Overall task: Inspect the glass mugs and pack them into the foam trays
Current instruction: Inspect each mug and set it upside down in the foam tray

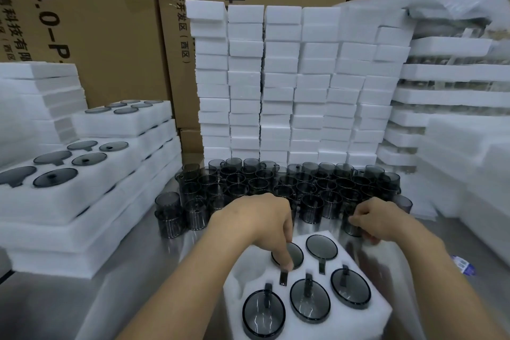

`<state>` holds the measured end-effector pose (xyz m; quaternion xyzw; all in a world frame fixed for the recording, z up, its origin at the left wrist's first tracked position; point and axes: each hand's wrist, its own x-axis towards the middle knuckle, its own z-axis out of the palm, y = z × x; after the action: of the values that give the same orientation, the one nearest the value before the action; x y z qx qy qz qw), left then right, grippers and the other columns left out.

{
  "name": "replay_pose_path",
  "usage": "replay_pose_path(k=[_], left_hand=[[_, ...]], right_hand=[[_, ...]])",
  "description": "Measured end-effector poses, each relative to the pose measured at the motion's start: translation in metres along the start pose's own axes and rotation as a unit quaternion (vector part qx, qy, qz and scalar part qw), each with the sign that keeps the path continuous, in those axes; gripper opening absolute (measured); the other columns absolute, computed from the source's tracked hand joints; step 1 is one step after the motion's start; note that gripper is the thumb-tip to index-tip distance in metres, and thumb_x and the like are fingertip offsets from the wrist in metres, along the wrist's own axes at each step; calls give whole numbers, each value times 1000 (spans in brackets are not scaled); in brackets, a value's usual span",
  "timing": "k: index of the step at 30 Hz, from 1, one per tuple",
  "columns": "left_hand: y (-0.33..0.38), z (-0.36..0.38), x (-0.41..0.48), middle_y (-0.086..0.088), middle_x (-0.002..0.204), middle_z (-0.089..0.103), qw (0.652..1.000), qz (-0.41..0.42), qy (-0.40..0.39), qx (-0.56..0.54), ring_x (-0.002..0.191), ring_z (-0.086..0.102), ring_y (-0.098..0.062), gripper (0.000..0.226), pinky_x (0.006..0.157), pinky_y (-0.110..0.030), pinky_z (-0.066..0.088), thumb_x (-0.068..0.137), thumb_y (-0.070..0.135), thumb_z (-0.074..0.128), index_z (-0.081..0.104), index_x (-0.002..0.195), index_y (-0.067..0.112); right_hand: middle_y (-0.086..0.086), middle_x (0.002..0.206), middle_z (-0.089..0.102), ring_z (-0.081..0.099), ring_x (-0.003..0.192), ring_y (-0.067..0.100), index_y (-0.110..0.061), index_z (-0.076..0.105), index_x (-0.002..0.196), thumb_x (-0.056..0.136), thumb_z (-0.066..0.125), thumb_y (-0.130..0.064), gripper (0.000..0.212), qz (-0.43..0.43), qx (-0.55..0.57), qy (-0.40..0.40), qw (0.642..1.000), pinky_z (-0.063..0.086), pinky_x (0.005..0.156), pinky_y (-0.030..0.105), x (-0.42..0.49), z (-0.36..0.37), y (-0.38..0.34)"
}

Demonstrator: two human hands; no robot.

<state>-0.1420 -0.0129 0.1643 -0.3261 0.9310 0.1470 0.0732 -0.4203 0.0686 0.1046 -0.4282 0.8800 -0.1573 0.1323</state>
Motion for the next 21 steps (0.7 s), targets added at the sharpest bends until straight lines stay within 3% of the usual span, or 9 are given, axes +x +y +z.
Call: replay_pose_path(k=[4,6,9,11,13,15,18,21], left_hand=[[-10,-13,-5,20,90,72,999,34,14,-37,86,73,-10,45,77,-32,62,81,62,85,79,118,36],[-15,-23,-10,23,94,70,996,47,56,-54,86,69,-1,50,75,-25,55,85,62,82,74,129,40],[-19,-36,-20,25,114,66,973,70,177,-130,98,66,4,66,87,-28,56,83,63,83,60,143,49],[-15,-42,-29,29,133,56,945,97,265,-168,112,60,8,84,94,-29,54,80,66,84,42,153,58],[-9,-48,-40,32,143,49,909,141,339,-197,120,57,11,94,90,-23,53,78,67,84,33,155,64],[-1,-55,-51,33,142,53,869,187,403,-216,124,58,9,89,85,-21,53,77,62,86,40,153,61],[10,-61,-67,26,134,64,807,231,499,-217,121,64,1,70,82,-23,56,83,41,91,60,145,43],[22,-65,-81,20,134,66,753,250,578,-193,122,64,-3,63,85,-20,55,85,28,92,63,141,32]], right_hand=[[4,77,81,80,73,21,-7,73,89,94,70,-20,14,-13,-67,-36,997,63,74,35,-22,-18,-23],[0,77,78,76,73,19,-16,72,85,94,71,-24,13,-49,-103,1,994,60,71,33,-38,-37,-38],[-8,77,70,65,72,10,-29,67,83,95,72,-38,16,-131,-85,103,982,49,60,31,-73,-69,-65],[-14,80,68,64,73,5,-37,65,86,95,71,-46,14,-201,-37,163,965,47,59,29,-102,-85,-83],[-19,82,70,65,79,0,-41,65,91,93,67,-51,10,-267,0,212,940,54,67,32,-130,-95,-98],[-22,88,71,66,88,0,-41,66,98,91,61,-51,13,-322,11,258,911,57,77,38,-153,-99,-111],[-19,99,69,67,95,7,-39,66,109,92,62,-42,18,-389,34,329,860,59,81,43,-178,-100,-124],[-20,103,72,70,104,0,-41,57,121,93,71,-33,32,-418,121,348,831,61,77,33,-194,-103,-127]])
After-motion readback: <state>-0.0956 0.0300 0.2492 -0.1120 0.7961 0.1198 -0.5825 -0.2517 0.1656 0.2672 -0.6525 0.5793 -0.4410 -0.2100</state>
